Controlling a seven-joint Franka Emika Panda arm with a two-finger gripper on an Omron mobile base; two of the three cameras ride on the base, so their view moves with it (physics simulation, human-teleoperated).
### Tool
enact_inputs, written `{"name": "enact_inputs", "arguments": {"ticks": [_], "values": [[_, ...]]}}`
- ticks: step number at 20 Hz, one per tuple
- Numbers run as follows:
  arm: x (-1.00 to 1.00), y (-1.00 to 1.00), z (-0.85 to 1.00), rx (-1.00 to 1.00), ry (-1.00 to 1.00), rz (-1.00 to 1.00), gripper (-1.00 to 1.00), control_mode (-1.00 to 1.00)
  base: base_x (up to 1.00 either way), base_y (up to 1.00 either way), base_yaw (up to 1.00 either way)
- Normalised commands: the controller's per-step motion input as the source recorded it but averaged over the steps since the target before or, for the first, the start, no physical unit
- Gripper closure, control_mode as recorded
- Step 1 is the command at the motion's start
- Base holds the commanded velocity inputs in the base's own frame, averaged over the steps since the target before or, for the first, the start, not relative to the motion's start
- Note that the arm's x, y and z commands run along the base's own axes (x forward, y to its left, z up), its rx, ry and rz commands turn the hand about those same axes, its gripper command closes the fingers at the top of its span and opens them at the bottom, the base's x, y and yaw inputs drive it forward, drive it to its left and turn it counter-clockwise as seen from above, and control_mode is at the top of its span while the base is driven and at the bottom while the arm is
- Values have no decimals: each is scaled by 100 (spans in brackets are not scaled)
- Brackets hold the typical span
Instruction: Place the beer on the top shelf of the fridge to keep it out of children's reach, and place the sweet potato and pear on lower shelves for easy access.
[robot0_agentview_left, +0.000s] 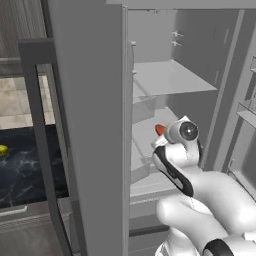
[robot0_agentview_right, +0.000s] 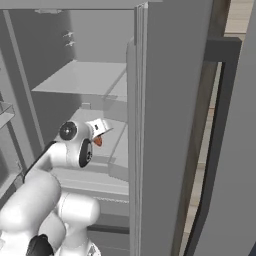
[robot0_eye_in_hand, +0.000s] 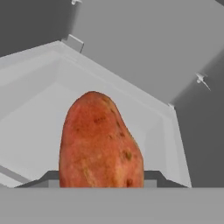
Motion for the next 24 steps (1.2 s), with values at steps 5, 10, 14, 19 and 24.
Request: {"name": "enact_inputs", "arguments": {"ticks": [5,10,14,19,24], "values": [[48,0,-19,0,0,0,100,-100,0,0,0],[46,0,-23,0,0,0,100,-100,0,0,0],[48,0,-21,0,0,0,100,-100,0,0,0],[48,0,-15,0,0,0,100,-100,0,0,0],[42,0,-14,0,0,0,100,-100,0,0,0]]}}
